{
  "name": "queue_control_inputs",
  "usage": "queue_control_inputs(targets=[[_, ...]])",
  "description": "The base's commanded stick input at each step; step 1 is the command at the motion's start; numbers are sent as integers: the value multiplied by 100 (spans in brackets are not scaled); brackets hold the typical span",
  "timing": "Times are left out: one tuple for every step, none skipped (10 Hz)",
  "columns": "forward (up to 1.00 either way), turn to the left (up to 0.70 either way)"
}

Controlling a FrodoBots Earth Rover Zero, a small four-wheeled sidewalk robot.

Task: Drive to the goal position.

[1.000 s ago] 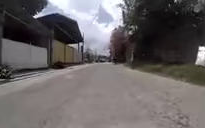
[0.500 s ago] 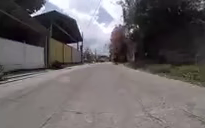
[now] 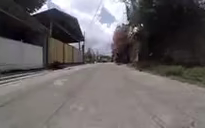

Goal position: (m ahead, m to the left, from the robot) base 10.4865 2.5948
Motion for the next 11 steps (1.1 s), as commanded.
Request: queue_control_inputs(targets=[[100, 0], [100, 0], [100, 0], [100, 0], [100, 0], [100, 0], [100, 0], [100, 0], [100, 0], [100, -1], [100, -2]])
